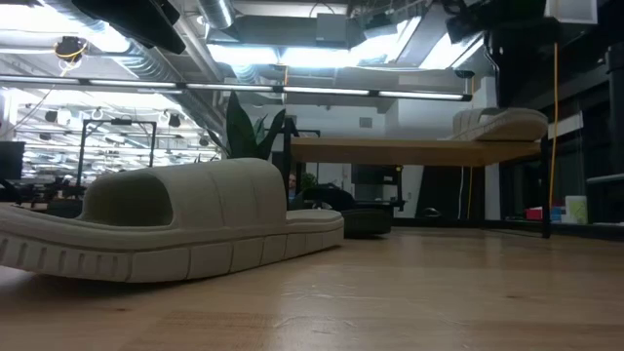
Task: Pick and place slides into the shelf
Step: Put the top gray slipper on the shelf, then put the gray slipper on the shelf
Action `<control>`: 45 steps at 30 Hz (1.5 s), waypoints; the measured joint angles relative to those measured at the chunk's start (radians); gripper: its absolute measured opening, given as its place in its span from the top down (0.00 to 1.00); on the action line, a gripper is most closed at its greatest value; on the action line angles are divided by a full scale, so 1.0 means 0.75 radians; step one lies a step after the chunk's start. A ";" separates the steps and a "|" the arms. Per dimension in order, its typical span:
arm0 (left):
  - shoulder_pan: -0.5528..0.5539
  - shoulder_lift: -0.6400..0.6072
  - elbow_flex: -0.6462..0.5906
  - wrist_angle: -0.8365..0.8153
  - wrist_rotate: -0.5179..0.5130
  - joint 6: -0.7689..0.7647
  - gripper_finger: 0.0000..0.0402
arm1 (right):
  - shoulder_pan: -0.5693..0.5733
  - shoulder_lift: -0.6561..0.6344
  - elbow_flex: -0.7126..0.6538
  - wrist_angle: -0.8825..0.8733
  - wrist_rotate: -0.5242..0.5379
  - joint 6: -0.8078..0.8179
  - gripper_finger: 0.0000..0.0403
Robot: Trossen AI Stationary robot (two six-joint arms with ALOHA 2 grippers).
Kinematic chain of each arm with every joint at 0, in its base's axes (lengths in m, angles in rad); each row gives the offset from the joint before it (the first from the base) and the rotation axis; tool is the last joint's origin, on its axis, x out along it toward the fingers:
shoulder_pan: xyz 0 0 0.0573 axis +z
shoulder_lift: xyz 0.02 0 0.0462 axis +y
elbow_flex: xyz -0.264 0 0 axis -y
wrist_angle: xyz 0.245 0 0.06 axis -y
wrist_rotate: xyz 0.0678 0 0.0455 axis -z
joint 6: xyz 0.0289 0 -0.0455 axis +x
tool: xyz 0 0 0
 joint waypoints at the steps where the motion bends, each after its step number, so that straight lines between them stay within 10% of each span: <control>1: 0.000 0.000 0.000 0.000 0.000 0.000 1.00 | 0.000 0.000 0.020 0.000 0.000 0.000 0.62; 12: 0.000 0.000 0.000 0.000 0.000 0.000 1.00 | 0.000 0.000 0.161 0.006 0.001 0.014 0.63; 21: 0.000 0.000 0.000 -0.001 0.000 0.012 1.00 | 0.084 -0.012 0.161 0.020 -0.001 0.036 0.96; 28: 0.001 0.000 0.000 -0.001 0.000 0.012 1.00 | 0.285 -0.038 0.145 0.144 0.223 0.155 0.98; 45: -0.006 0.000 0.000 -0.041 0.248 0.078 1.00 | 0.611 -0.039 -0.481 1.486 0.239 -0.099 0.96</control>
